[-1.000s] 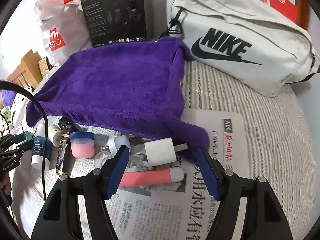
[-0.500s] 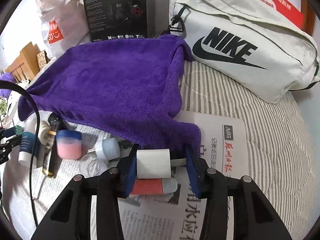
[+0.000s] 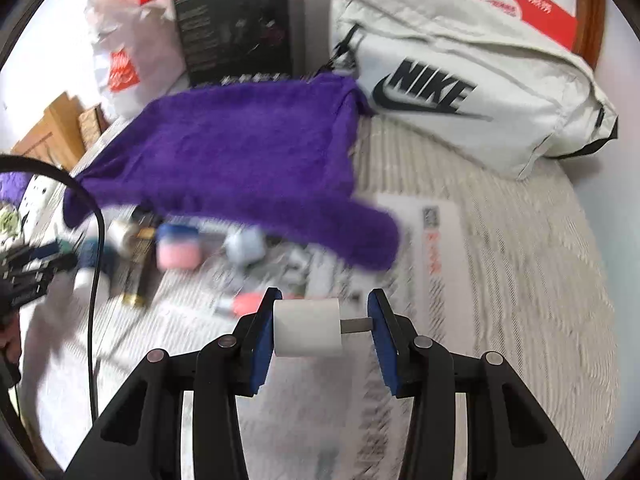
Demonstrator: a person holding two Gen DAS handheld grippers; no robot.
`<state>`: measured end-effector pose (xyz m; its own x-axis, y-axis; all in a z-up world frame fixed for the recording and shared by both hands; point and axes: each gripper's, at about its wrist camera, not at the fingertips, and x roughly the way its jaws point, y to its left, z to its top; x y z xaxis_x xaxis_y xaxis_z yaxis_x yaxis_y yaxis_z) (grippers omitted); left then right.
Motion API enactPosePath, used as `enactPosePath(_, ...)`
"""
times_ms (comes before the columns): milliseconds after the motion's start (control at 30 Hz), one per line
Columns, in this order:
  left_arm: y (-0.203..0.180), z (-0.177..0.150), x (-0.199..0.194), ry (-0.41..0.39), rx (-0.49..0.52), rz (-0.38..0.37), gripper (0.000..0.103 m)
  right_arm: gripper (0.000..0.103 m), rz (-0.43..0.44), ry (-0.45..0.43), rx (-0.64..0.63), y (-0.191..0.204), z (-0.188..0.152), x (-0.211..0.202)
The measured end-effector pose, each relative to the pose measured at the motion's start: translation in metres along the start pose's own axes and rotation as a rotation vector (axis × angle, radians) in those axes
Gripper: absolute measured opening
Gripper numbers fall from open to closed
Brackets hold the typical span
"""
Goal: Organize rigid objects
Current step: 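Grasp the white charger cube with the right gripper and lift it, then carry the clip and charger onto the purple towel with both grippers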
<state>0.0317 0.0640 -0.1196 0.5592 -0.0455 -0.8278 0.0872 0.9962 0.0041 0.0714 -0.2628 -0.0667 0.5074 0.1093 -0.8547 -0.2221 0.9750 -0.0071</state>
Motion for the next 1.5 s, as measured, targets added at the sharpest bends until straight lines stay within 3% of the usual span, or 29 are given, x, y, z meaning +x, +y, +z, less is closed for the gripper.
enactPosePath(167,0.000,0.000,0.000,0.002,-0.001,-0.002,0.042,0.044,0.016,0.059,-0.039,0.018,-0.017,0.011)
enactPosePath(567,0.002,-0.001,-0.001,-0.006,-0.015,0.003,0.042,0.044,-0.015,0.012,-0.024,0.021,-0.031,0.009)
enactPosePath(900,0.001,-0.009,-0.004,-0.065,-0.022,0.008,0.042,0.044,-0.028,-0.095,-0.033,0.022,-0.045,0.004)
enactPosePath(1500,0.001,-0.007,-0.005,-0.052,-0.023,0.004,0.041,0.043,-0.015,-0.061,-0.010,0.021,-0.042,0.004)
